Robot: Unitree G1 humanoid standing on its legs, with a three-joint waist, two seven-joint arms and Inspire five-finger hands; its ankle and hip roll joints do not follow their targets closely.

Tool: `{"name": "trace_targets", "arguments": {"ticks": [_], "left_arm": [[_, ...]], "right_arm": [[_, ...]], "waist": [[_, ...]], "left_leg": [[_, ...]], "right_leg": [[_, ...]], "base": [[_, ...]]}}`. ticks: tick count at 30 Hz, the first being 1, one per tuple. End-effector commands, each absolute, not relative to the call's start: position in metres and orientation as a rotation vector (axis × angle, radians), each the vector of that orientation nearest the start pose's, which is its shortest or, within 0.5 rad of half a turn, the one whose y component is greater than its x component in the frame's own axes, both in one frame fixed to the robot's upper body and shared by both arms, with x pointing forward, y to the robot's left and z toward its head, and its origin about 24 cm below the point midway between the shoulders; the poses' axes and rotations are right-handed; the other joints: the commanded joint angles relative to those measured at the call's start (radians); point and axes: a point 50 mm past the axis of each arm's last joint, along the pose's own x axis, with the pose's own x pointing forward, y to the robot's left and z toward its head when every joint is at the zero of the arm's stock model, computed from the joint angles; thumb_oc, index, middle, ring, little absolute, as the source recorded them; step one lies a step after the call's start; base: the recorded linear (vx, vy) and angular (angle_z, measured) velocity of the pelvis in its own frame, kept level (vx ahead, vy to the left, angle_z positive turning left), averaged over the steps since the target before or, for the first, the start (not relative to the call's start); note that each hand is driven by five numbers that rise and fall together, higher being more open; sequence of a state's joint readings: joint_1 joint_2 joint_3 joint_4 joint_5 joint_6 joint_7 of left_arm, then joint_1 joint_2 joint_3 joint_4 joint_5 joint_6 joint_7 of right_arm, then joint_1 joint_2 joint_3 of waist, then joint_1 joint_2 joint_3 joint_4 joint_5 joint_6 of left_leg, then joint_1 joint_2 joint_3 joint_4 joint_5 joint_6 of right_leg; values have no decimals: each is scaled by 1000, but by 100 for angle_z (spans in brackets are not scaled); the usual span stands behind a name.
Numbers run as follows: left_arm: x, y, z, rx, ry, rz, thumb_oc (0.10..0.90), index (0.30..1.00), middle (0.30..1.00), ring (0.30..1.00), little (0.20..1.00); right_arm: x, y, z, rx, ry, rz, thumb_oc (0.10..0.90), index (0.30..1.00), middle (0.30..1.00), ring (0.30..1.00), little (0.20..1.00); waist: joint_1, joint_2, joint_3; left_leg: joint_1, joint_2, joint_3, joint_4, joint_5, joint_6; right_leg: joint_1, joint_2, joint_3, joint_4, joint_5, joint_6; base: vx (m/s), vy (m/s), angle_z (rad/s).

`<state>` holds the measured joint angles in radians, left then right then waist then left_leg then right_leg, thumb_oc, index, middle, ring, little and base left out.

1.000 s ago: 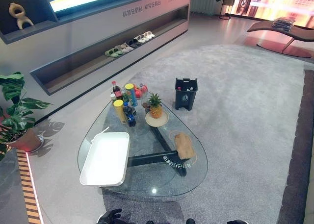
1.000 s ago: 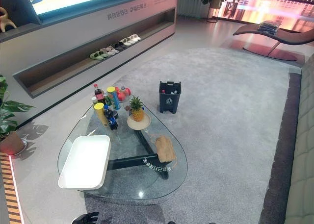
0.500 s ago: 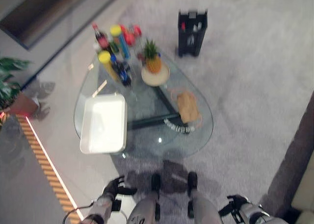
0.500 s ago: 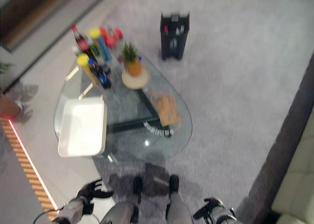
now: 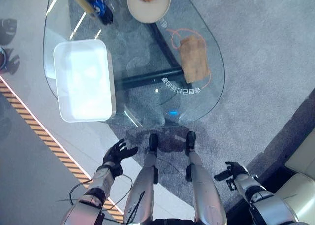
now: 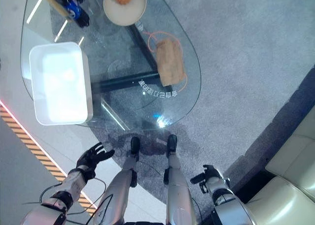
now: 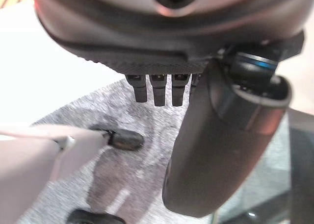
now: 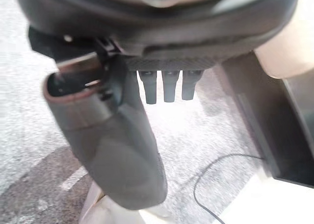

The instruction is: Wipe the table with a cloth and put it in the basket.

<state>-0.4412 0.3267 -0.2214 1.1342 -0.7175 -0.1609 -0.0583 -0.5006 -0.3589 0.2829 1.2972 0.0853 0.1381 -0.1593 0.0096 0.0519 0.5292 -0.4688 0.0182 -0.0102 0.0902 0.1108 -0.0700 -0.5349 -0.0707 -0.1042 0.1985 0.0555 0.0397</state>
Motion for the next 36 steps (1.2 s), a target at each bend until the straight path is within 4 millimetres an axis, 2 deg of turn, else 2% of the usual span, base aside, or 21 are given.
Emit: {"name": "trace_targets", "arguments": {"ticks": [1, 8, 18, 20, 22, 23, 25, 26, 27, 28, 29, 30, 31, 33, 35, 36], "left_arm": [[274, 258, -54, -232, 482, 276, 800, 900, 900, 900, 900], [274, 263, -51, -228, 480, 286, 800, 900, 900, 900, 900], [272, 267, -51, -229, 472, 286, 800, 900, 900, 900, 900], [274, 265, -50, -229, 467, 289, 800, 900, 900, 900, 900], [276, 266, -48, -230, 464, 290, 800, 900, 900, 900, 900], [276, 266, -48, -230, 464, 290, 800, 900, 900, 900, 900], [276, 267, -47, -224, 466, 281, 800, 900, 900, 900, 900], [276, 267, -47, -224, 467, 281, 800, 900, 900, 900, 900], [276, 267, -47, -222, 468, 281, 800, 900, 900, 900, 900], [277, 266, -47, -217, 467, 275, 800, 900, 900, 900, 900], [277, 266, -47, -214, 467, 272, 800, 900, 900, 900, 900], [276, 266, -47, -213, 467, 272, 800, 900, 900, 900, 900], [275, 264, -48, -211, 464, 266, 800, 900, 900, 900, 900], [274, 263, -50, -211, 464, 265, 800, 900, 900, 900, 900], [273, 259, -52, -217, 463, 262, 800, 900, 900, 900, 900], [273, 258, -52, -218, 462, 261, 800, 900, 900, 900, 900]], "right_arm": [[237, -298, -76, -579, 941, -340, 800, 900, 900, 900, 900], [258, -306, -55, -568, 822, -412, 800, 900, 900, 900, 900], [270, -314, -36, -533, 671, -518, 800, 900, 900, 900, 900], [276, -318, -26, -509, 604, -565, 800, 900, 900, 900, 900], [288, -322, -7, -465, 481, -636, 800, 900, 900, 900, 900], [289, -322, -6, -463, 472, -640, 800, 900, 900, 900, 900], [305, -324, 20, -385, 339, -685, 800, 900, 900, 900, 900], [306, -324, 21, -381, 333, -685, 800, 900, 900, 900, 900], [314, -324, 35, -366, 269, -690, 800, 900, 900, 900, 900], [329, -323, 61, -343, 171, -692, 800, 900, 900, 900, 900], [337, -321, 77, -335, 108, -692, 800, 900, 900, 900, 900], [339, -320, 82, -336, 85, -691, 800, 900, 900, 900, 900], [351, -314, 110, -318, -11, -690, 800, 900, 900, 900, 900], [360, -307, 134, -300, -101, -692, 800, 900, 900, 900, 900], [371, -293, 168, -273, -218, -690, 800, 900, 900, 900, 900], [373, -289, 175, -269, -243, -688, 800, 900, 900, 900, 900]], "waist": [[1, 1, -9], [-2, 9, -9], [-2, 6, -9], [-2, 4, -9], [-1, 1, -9], [-1, 0, -9], [3, -3, -9], [4, -3, -9], [7, -4, -9], [13, -7, -9], [16, -7, -9], [17, -7, -9], [21, -7, -9], [23, -7, -9], [27, -4, -9], [29, -3, -9]], "left_leg": [[-210, -56, -1, 278, -97, 28], [-325, -41, -3, 391, -141, 45], [-359, -44, -9, 414, -148, 49], [-362, -45, -10, 413, -147, 48], [-367, -45, -11, 417, -148, 48], [-367, -45, -11, 417, -149, 48], [-365, -46, -12, 411, -147, 47], [-365, -46, -12, 411, -147, 47], [-364, -46, -11, 407, -146, 46], [-363, -47, -10, 398, -143, 46], [-363, -48, -11, 393, -141, 45], [-363, -48, -11, 392, -140, 45], [-364, -50, -12, 385, -136, 44], [-364, -50, -12, 376, -132, 43], [-364, -50, -9, 366, -129, 42], [-364, -50, -9, 363, -128, 41]], "right_leg": [[-171, 30, -7, 283, -144, -11], [-289, 51, 14, 382, -172, -34], [-318, 56, 15, 388, -162, -38], [-319, 57, 14, 383, -157, -38], [-321, 55, 13, 380, -152, -36], [-321, 55, 13, 379, -152, -36], [-318, 52, 7, 367, -143, -34], [-318, 52, 7, 366, -143, -34], [-316, 49, 4, 360, -139, -32], [-314, 46, -1, 347, -133, -31], [-314, 44, -3, 341, -130, -31], [-314, 44, -4, 339, -129, -31], [-315, 43, -6, 331, -124, -31], [-315, 42, -8, 324, -122, -32], [-316, 43, -11, 314, -121, -33], [-316, 43, -12, 312, -121, -34]], "base": [[-7, -88, 16], [6, -38, 3], [16, 1, -5], [0, 0, 0], [0, 0, 0], [0, 0, 0], [0, 0, 0], [0, 0, 0], [1, -9, 3], [0, 0, 0], [0, 0, 0], [0, 0, 0], [-28, 2, 3], [-15, 5, 1], [-22, 46, 2], [-21, 41, 0]]}}
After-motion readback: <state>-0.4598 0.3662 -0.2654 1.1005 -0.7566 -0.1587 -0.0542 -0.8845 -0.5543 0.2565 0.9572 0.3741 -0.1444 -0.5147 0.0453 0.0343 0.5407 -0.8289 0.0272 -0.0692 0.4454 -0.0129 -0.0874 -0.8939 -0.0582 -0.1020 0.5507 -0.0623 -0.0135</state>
